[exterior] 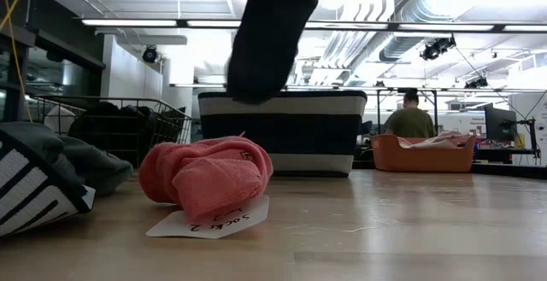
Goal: Pick & Place Cloths
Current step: Put the blue sock into the orange bin
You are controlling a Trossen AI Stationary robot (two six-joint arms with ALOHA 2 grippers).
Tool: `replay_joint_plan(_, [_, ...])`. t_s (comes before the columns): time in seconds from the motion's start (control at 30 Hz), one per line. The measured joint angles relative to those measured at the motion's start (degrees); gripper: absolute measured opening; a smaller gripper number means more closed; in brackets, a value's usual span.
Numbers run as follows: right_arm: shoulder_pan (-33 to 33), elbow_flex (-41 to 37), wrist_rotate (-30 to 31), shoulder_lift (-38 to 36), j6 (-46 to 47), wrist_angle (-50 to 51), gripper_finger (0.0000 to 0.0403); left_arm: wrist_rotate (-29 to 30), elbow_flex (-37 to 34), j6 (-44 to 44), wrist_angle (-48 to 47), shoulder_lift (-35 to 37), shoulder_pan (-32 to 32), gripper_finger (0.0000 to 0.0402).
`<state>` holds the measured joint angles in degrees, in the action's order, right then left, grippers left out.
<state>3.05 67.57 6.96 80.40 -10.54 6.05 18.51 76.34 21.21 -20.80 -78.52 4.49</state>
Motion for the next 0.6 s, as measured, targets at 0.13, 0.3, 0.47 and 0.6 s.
replay_joint_plan(0.13, [0.04, -0.02, 0.36, 2.02, 0.35, 1.03, 0.0318, -0.14, 0.08, 0.00, 1.37, -0.27, 0.00, 0.0000])
replay_joint_plan(0.3, [0.04, -0.02, 0.48, 2.69, 1.59, 2.10, 0.0268, -0.12, 0.08, 0.00, 1.22, -0.28, 0.00, 0.0000])
replay_joint_plan(0.47, [0.04, -0.02, 0.57, 2.69, 1.72, 3.35, 0.0151, -0.12, 0.08, 0.00, 0.73, -0.28, 0.00, 0.0000])
replay_joint_plan(0.6, [0.04, -0.02, 0.62, 2.69, 1.68, 3.86, 0.0032, -0.12, 0.08, -0.02, 0.11, -0.28, 0.00, 0.0003])
